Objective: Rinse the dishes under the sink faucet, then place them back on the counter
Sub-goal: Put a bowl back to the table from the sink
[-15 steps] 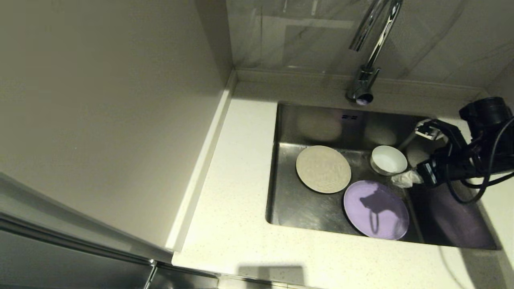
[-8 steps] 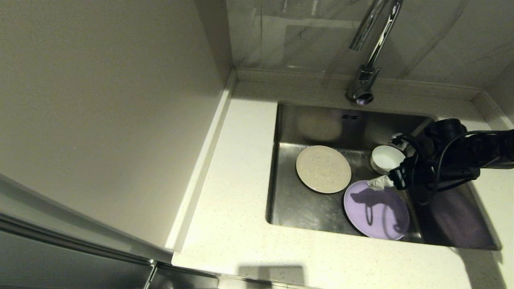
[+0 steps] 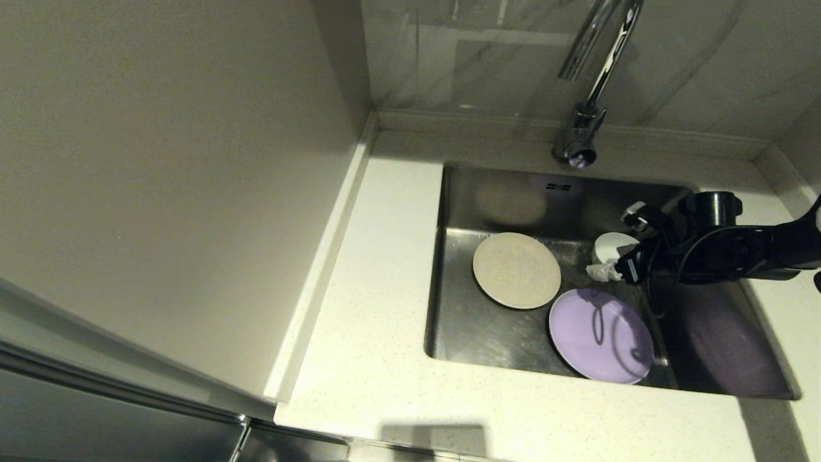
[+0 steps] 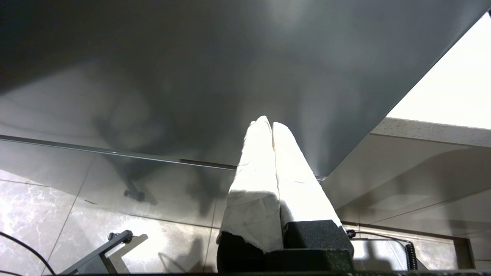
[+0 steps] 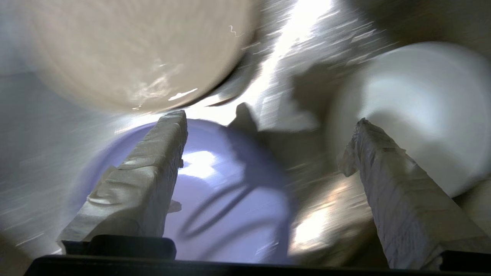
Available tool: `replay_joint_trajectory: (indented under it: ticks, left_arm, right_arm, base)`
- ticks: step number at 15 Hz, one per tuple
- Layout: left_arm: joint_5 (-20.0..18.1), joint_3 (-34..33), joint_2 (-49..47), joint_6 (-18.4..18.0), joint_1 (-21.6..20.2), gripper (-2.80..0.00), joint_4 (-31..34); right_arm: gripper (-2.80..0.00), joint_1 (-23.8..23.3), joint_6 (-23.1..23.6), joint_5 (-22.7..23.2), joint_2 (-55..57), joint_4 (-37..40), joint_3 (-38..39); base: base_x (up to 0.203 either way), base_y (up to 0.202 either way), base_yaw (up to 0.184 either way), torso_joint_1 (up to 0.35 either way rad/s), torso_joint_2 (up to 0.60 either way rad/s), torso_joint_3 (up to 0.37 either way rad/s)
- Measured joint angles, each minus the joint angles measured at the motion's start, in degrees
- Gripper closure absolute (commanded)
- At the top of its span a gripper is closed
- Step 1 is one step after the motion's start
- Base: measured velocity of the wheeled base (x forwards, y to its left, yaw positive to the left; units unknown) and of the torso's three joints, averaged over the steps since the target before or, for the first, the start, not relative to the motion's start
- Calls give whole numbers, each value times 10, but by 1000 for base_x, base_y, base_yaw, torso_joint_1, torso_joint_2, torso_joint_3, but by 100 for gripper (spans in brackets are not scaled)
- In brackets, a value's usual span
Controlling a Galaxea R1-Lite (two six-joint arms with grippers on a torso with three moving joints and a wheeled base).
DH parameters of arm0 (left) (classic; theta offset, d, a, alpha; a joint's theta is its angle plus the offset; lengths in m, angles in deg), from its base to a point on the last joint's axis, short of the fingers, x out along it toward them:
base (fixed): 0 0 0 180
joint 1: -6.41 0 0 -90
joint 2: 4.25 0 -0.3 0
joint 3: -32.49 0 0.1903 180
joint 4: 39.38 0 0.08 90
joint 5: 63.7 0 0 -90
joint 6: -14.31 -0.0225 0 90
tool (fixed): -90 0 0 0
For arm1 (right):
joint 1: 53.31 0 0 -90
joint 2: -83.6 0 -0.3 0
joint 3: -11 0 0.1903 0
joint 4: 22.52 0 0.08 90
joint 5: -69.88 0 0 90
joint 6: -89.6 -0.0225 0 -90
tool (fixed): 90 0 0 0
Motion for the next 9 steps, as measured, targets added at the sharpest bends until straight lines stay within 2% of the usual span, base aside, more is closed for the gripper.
replay_joint_trajectory:
  ticks: [2, 9]
  left_arm:
    - [0, 0, 0, 0, 0, 0, 0]
    - [0, 0, 0, 0, 0, 0, 0]
  right_arm:
    - [-280, -15, 15, -1, 23, -45, -13]
    - [-280, -18, 29, -9, 77, -51, -49]
  base:
    - [0, 0, 0, 0, 0, 0]
    - [0, 0, 0, 0, 0, 0]
